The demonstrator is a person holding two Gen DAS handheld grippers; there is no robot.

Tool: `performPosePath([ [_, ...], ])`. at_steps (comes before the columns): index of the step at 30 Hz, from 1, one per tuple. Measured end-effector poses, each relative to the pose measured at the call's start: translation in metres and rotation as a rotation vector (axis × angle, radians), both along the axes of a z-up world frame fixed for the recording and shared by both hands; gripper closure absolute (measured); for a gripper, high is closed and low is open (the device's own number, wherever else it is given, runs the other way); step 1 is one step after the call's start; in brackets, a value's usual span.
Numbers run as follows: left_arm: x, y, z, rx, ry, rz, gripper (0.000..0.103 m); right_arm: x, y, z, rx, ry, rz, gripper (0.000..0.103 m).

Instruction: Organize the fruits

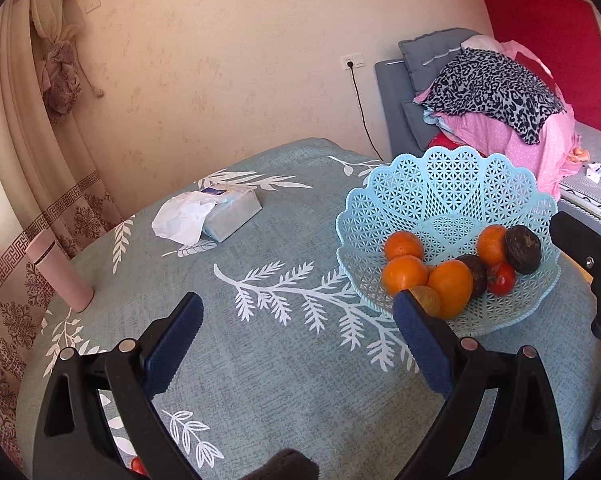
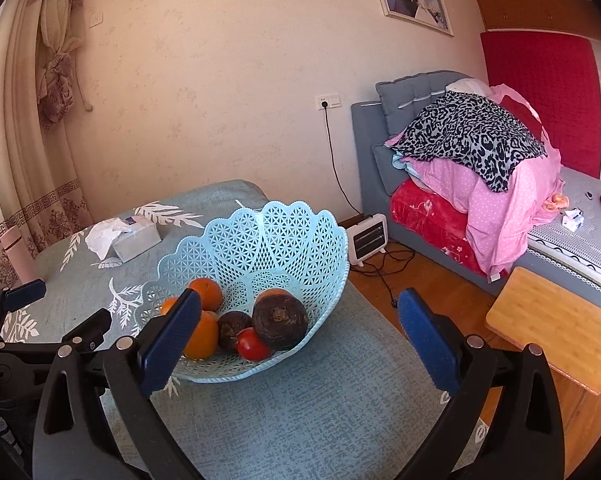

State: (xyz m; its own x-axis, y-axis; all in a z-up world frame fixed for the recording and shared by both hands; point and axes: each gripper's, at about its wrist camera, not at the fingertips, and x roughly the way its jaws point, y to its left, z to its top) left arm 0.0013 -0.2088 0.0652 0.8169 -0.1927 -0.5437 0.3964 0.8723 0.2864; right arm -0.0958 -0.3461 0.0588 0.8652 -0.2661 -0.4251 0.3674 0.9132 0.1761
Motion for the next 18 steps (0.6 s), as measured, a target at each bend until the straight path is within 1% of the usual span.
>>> performPosePath([
  [4,-0.004,0.017,-0.003,0.006,0.04,0.034,0.008,0.002,-0.006,-0.002,0.027,0.007,-0.001,0.003],
  [7,-0.006,0.045,-0.006,0.002,0.081,0.103,0.008,0.003,-0.008,-0.002,0.034,0.01,-0.002,0.003],
  [11,-0.01,0.094,-0.008,-0.039,0.155,0.196,0.008,0.004,-0.006,-0.002,0.024,0.011,-0.001,0.003],
  [14,-0.015,0.127,-0.015,-0.073,0.204,0.252,0.008,0.004,-0.005,-0.002,0.02,0.012,-0.002,0.003],
  [17,-0.019,0.153,-0.025,-0.112,0.258,0.291,0.008,0.004,-0.005,-0.002,0.019,0.012,-0.001,0.003],
  [18,-0.021,0.16,-0.029,-0.121,0.274,0.3,0.01,0.004,-0.005,-0.002,0.018,0.013,-0.001,0.003],
])
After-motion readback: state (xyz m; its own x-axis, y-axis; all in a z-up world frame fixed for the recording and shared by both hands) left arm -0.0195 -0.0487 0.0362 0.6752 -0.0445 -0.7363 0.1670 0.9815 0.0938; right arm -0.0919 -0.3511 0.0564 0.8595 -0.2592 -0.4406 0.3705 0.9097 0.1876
